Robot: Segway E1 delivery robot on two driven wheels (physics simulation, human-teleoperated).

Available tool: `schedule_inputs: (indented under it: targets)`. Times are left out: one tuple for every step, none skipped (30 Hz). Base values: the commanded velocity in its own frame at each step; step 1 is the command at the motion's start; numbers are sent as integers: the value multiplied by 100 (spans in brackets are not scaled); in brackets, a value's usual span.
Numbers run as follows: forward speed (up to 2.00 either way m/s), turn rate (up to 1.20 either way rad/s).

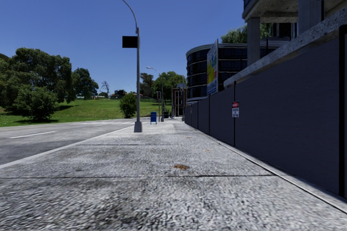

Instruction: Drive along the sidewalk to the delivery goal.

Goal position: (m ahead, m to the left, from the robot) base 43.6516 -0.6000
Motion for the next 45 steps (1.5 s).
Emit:
schedule_inputs:
  targets:
    - [200,0]
    - [200,0]
    - [200,0]
    - [200,0]
    - [200,0]
    - [200,0]
    - [200,0]
    - [200,0]
    - [200,0]
    - [200,0]
    - [200,0]
    - [200,0]
    - [200,0]
    - [200,0]
    - [200,0]
    - [200,0]
    - [200,0]
    - [200,0]
    - [200,0]
    - [200,0]
    - [200,0]
    - [200,0]
    - [200,0]
    - [200,0]
    - [200,0]
    - [200,0]
    - [200,0]
    - [200,0]
    - [200,0]
    - [200,0]
    - [200,0]
    - [200,0]
    - [200,0]
    - [200,0]
    - [200,0]
    - [200,0]
    - [200,0]
    - [200,0]
    - [200,0]
    - [200,0]
    - [200,0]
    - [200,0]
    - [200,0]
    - [200,0]
    - [200,0]
